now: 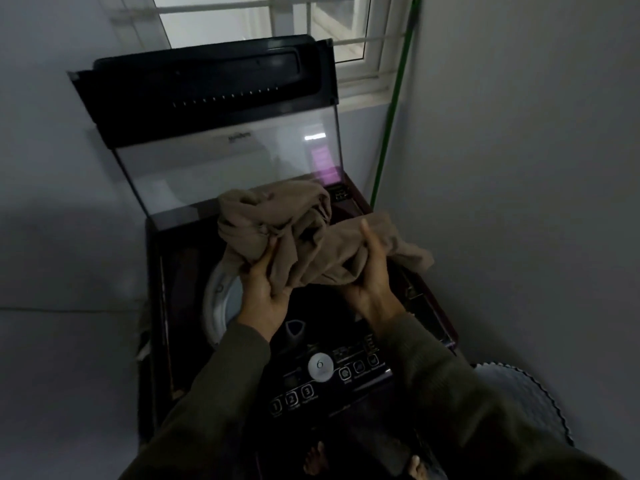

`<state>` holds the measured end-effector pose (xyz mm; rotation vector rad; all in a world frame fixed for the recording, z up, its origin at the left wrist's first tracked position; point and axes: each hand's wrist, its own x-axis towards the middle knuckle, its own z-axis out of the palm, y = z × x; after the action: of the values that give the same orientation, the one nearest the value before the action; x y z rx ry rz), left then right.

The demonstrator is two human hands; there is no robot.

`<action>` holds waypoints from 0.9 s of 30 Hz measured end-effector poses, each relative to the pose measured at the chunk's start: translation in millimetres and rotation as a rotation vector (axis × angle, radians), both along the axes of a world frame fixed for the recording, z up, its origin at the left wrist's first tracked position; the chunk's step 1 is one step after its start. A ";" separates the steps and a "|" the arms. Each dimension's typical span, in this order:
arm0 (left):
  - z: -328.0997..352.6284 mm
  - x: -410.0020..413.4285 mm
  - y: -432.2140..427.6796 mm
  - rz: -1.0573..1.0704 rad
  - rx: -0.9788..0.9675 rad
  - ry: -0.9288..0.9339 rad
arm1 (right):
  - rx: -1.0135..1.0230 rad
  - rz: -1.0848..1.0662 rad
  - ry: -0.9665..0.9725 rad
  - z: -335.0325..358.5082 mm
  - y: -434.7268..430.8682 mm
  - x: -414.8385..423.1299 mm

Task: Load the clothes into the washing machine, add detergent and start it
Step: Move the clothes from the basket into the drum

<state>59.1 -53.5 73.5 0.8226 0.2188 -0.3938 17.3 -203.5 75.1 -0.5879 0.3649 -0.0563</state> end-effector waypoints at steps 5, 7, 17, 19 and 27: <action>-26.6 5.0 26.4 -0.044 0.298 -0.167 | -0.364 -0.117 0.173 -23.2 13.2 26.6; -35.6 9.0 34.1 -0.032 0.416 -0.217 | -0.620 -0.161 0.128 -30.3 19.7 28.9; -77.6 8.9 60.1 0.024 0.890 -0.196 | -1.498 0.518 -0.162 -21.1 19.3 30.3; -78.6 12.8 60.3 -0.008 1.030 -0.309 | -1.383 0.639 -0.081 -24.1 27.0 27.6; -57.9 21.6 61.1 -0.069 0.755 -0.201 | -1.196 0.616 0.091 -45.3 53.6 26.3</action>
<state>80.7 7.7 15.6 1.6077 0.1490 -0.2865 43.6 -149.9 29.8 -1.8685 0.1917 0.3741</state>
